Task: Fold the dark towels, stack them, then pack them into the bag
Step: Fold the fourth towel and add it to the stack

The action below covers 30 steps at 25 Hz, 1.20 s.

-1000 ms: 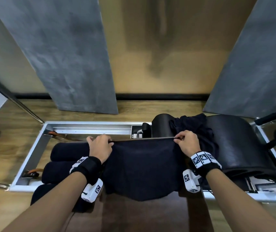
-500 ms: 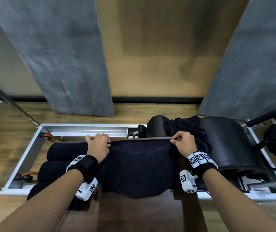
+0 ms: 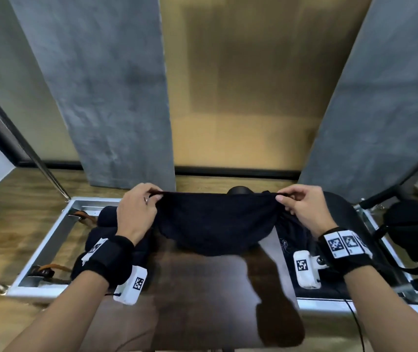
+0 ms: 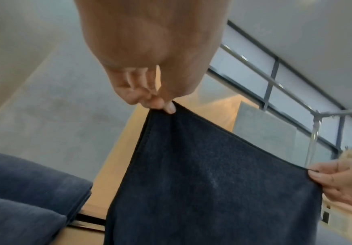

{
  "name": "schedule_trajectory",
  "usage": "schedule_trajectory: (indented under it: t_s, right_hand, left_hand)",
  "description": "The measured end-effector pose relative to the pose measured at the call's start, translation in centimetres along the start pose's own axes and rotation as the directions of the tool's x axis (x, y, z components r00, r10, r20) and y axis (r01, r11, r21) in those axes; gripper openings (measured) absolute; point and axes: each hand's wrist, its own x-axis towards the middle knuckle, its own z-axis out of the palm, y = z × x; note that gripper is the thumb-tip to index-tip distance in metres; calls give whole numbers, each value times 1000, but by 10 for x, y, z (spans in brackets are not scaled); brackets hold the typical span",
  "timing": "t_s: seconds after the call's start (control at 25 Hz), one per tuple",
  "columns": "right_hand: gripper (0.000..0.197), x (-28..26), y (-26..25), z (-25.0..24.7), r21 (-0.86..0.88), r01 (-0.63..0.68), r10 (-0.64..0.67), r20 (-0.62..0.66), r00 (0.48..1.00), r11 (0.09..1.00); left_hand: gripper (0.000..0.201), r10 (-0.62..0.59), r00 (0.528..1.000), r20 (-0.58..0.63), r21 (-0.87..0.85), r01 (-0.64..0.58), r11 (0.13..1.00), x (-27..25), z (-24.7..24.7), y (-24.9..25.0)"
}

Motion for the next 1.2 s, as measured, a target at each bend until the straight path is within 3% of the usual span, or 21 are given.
schedule_trajectory:
  t_s: [0.12, 0.24, 0.48, 0.72, 0.84, 1.04, 1.2]
  right_hand:
    - [11, -30, -40, -13, 116, 115, -95, -166, 982, 987]
    - [5, -57, -75, -19, 217, 177, -129, -215, 968, 960]
    - [8, -90, -118, -42, 235, 209, -144, -265, 954, 949]
    - [16, -110, -120, -42, 286, 212, -131, -276, 952, 935]
    - [18, -118, -117, -38, 271, 224, -152, -261, 953, 936]
    - [2, -131, -115, -43, 272, 128, -65, -229, 971, 954]
    - [9, -144, -110, -49, 178, 112, -68, -237, 969, 978]
  left_hand:
    - [17, -75, 996, 38, -453, 84, 888, -19, -28, 28]
    - [13, -85, 996, 24, -637, 81, 766, -34, -49, 54]
    - [11, -84, 994, -77, -681, 9, 733, -49, -84, 76]
    - [15, -56, 996, -64, -711, -7, 703, -63, -93, 81]
    - [22, -22, 995, -98, -683, -51, 729, -68, -95, 78]
    - [13, -89, 995, -55, -674, 28, 738, -81, -105, 67]
    - [18, -82, 994, -68, -601, 25, 799, -94, -114, 56]
